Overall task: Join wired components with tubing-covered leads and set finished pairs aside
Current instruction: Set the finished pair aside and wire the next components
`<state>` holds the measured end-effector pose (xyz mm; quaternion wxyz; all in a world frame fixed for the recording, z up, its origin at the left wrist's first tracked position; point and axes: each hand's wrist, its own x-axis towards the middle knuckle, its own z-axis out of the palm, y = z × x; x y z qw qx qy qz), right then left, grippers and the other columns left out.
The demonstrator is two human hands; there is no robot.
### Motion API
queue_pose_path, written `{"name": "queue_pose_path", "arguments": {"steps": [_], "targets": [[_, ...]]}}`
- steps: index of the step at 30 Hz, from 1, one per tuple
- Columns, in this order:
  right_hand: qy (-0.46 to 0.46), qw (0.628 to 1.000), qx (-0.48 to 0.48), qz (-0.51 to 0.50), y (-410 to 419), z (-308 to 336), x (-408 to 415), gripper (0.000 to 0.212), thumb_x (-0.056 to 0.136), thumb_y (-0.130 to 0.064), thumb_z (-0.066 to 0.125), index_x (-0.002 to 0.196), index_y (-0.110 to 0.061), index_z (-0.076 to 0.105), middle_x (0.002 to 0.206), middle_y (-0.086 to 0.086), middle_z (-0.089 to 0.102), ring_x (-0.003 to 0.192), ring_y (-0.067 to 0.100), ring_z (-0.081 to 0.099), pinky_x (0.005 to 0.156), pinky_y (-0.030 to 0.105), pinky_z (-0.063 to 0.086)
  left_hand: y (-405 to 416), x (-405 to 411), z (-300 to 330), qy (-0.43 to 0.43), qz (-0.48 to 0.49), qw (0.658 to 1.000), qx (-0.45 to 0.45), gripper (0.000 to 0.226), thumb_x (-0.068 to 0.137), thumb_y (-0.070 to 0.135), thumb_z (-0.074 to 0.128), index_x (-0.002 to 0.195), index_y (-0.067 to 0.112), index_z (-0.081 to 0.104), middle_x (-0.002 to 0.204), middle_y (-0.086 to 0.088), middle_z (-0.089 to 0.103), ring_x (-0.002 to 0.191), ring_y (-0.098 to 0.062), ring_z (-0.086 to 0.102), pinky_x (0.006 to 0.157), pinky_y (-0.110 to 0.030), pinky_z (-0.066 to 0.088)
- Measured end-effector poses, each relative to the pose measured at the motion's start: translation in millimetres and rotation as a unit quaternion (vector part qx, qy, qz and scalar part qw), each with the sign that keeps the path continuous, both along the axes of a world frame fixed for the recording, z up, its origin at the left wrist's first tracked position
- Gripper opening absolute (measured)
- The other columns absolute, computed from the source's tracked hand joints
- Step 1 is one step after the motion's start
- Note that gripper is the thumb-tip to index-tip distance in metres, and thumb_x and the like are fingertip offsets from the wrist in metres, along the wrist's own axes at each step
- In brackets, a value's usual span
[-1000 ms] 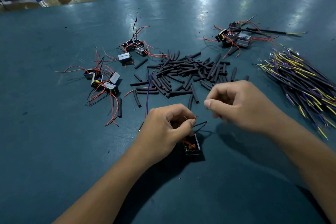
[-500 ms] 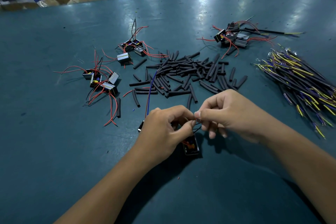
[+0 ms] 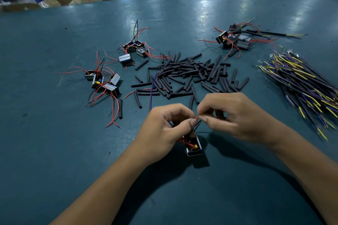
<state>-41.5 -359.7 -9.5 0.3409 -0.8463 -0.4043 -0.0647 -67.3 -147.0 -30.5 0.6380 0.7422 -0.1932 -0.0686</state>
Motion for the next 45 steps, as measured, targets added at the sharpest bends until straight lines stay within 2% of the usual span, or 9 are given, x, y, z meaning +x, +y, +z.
{"name": "queue_pose_path", "arguments": {"steps": [4,7,11,15,26,34,37,40,45], "targets": [[-0.086,0.996,-0.006,0.004,1,-1,-1,0.008,0.096,-0.007,0.06,0.092,-0.005,0.067,0.083,0.001,0.057,0.072,0.013,0.051,0.068,0.021,0.042,0,0,2,0.026,0.003,0.999,-0.04,0.006,0.094,0.007,0.066,0.09,0.004,0.068,0.067,-0.007,0.069,0.062,-0.018,0.066,0.059,-0.031,0.057],[-0.083,0.996,-0.005,-0.018,2,1,-2,0.01,0.095,-0.013,0.063,0.088,-0.009,0.068,0.079,-0.003,0.059,0.07,0.012,0.053,0.065,0.021,0.043,-1,-1,0,-0.041,0.034,0.998,0.024,0.006,0.093,0.011,0.067,0.087,0.012,0.069,0.067,-0.004,0.068,0.06,-0.019,0.064,0.057,-0.037,0.058],[0.192,0.962,0.114,-0.158,4,3,-2,0.027,0.091,-0.031,0.067,0.067,-0.018,0.068,0.056,-0.003,0.06,0.047,0.005,0.048,0.05,0.017,0.038,-3,-2,-3,-0.163,0.089,0.972,0.146,0.005,0.089,0.022,0.067,0.084,0.02,0.069,0.069,0.009,0.069,0.057,-0.021,0.061,0.061,-0.043,0.051],[0.374,0.889,0.191,-0.183,9,2,-7,0.034,0.087,-0.032,0.073,0.062,-0.009,0.069,0.054,0.005,0.061,0.041,0.017,0.049,0.039,0.017,0.034,-6,-2,-3,-0.249,0.134,0.928,0.244,0.003,0.085,0.023,0.066,0.083,0.023,0.068,0.07,0.02,0.064,0.062,0.009,0.051,0.074,-0.035,0.039],[0.405,0.878,0.186,-0.172,16,4,-10,0.026,0.086,-0.022,0.074,0.066,-0.006,0.069,0.057,0.007,0.064,0.042,0.015,0.058,0.034,0.018,0.03,-8,-2,-2,-0.289,0.14,0.903,0.286,0.015,0.083,0.03,0.057,0.085,0.023,0.07,0.069,0.014,0.066,0.059,-0.003,0.048,0.066,-0.03,0.033],[0.418,0.88,0.177,-0.141,14,4,-9,0.021,0.091,-0.01,0.069,0.07,-0.005,0.067,0.058,0.006,0.063,0.045,0.014,0.058,0.036,0.018,0.035,-9,-2,-4,-0.277,0.141,0.912,0.269,0.005,0.083,0.022,0.066,0.085,0.023,0.071,0.07,0.016,0.066,0.058,0.009,0.044,0.07,-0.034,0.037],[0.32,0.933,0.115,-0.116,10,4,-7,0.019,0.093,-0.014,0.068,0.074,-0.013,0.065,0.057,-0.001,0.061,0.047,0.009,0.053,0.043,0.019,0.038,-7,-1,-1,-0.228,0.117,0.942,0.218,0.004,0.086,0.023,0.068,0.084,0.022,0.071,0.069,0.015,0.068,0.061,-0.003,0.058,0.073,-0.04,0.044],[0.054,0.996,0.0,-0.069,5,4,-7,0.015,0.093,-0.025,0.062,0.081,-0.018,0.062,0.066,-0.012,0.055,0.057,0.008,0.048,0.054,0.021,0.039,-3,1,2,-0.149,0.06,0.978,0.133,0.005,0.09,0.017,0.069,0.087,0.014,0.072,0.068,0.005,0.069,0.06,-0.013,0.063,0.062,-0.035,0.052],[-0.244,0.964,-0.108,-0.018,4,4,-4,0.022,0.099,-0.014,0.054,0.083,-0.004,0.065,0.076,0.003,0.056,0.063,0.022,0.053,0.058,0.031,0.045,2,2,6,-0.073,0.02,0.996,0.054,0.004,0.093,0.008,0.068,0.089,0.007,0.071,0.069,-0.006,0.069,0.061,-0.012,0.061,0.058,-0.021,0.049]]}}
